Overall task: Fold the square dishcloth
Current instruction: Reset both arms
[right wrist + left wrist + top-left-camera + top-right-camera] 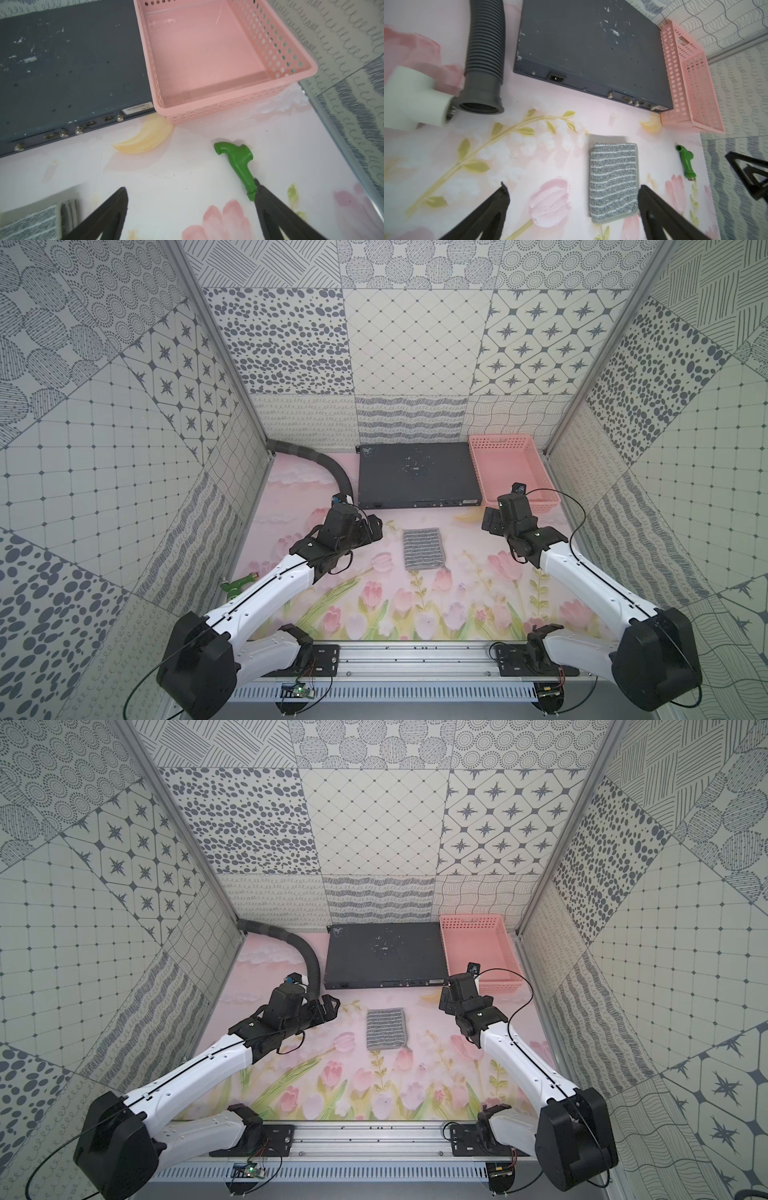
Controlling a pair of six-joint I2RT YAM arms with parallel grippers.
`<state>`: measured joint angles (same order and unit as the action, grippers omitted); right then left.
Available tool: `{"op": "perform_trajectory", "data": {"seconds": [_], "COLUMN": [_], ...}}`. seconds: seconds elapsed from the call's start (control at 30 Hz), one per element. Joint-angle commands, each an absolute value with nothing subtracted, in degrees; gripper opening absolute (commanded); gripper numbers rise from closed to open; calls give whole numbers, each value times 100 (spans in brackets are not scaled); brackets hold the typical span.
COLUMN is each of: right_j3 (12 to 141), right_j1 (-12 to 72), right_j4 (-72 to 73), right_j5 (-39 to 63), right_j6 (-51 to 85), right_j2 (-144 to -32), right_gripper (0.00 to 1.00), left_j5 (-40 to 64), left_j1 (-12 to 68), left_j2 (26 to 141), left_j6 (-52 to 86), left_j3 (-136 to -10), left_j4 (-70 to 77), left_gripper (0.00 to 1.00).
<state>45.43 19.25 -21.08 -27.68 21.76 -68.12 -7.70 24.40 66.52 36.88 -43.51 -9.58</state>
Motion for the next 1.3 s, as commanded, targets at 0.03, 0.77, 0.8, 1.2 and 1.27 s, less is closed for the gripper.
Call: {"op": "perform_trajectory", "data": {"seconds": [0.03, 0.77, 0.8, 1.2, 1.27], "right_j3": [4009, 1735, 1756, 1405, 1378], "right_j1": [1849, 1085, 1051, 231, 178], "right_j4": [-913, 4841, 4912, 6434, 7035], "right_j5": [-3382, -2430, -2430, -1147, -1096], "right_j6": [1482, 281, 229, 569, 575], "right_j2": [-6627, -7676, -7747, -8715, -9126], "right_gripper": [97, 97, 97, 97, 97], "left_j5": [-2026, -1862, -1798, -989, -914], "left_j1": [2136, 932, 875, 597, 575], "left_j2": [6524, 6333, 6391, 7074, 7069], "left_j6": [2658, 1112, 1072, 625, 569], "left_j3": [-4157, -2323, -2293, -2045, -2031], "left_j4": [-735, 3012, 3110, 4065, 4108], "left_gripper": [99, 99, 99, 99, 99]}}
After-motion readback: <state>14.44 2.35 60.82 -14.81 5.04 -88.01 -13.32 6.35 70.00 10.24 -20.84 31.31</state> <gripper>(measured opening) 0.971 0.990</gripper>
